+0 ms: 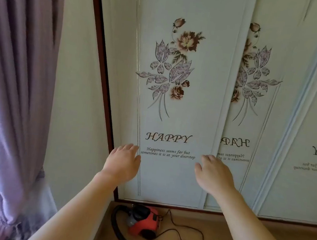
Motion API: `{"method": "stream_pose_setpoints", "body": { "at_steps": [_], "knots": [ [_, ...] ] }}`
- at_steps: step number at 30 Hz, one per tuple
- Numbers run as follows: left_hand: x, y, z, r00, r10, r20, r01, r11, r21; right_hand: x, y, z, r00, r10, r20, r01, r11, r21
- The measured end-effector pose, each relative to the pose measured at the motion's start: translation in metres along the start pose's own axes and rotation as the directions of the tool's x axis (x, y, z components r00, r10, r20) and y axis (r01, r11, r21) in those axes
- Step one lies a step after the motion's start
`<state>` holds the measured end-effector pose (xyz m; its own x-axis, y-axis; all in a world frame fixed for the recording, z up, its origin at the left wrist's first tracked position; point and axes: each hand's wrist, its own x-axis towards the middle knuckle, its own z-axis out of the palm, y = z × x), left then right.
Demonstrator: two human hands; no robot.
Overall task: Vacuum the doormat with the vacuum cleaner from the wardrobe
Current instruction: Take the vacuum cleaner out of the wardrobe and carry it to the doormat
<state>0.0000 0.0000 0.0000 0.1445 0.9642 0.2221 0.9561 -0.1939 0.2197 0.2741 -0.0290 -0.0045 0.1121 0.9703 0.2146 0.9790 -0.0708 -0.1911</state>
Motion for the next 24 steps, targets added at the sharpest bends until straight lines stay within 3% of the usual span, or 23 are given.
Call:
{"method": "stream_pose_setpoints", "body": {
  "at_steps": [12,24],
  "knots": [
    [0.058,0.020,0.019,0.999,-0.052,0.006,0.052,0.999,0.013,0.069,0.025,0.005,0.996,-0.091,0.022,0.091,0.996,-0.005],
    [0.179,-0.038,0.039,0.999,0.008,-0.043,-0.008,1.000,0.001,0.176,-0.015,0.041,0.997,-0.051,-0.052,0.048,0.998,-0.049]
  ]
}}
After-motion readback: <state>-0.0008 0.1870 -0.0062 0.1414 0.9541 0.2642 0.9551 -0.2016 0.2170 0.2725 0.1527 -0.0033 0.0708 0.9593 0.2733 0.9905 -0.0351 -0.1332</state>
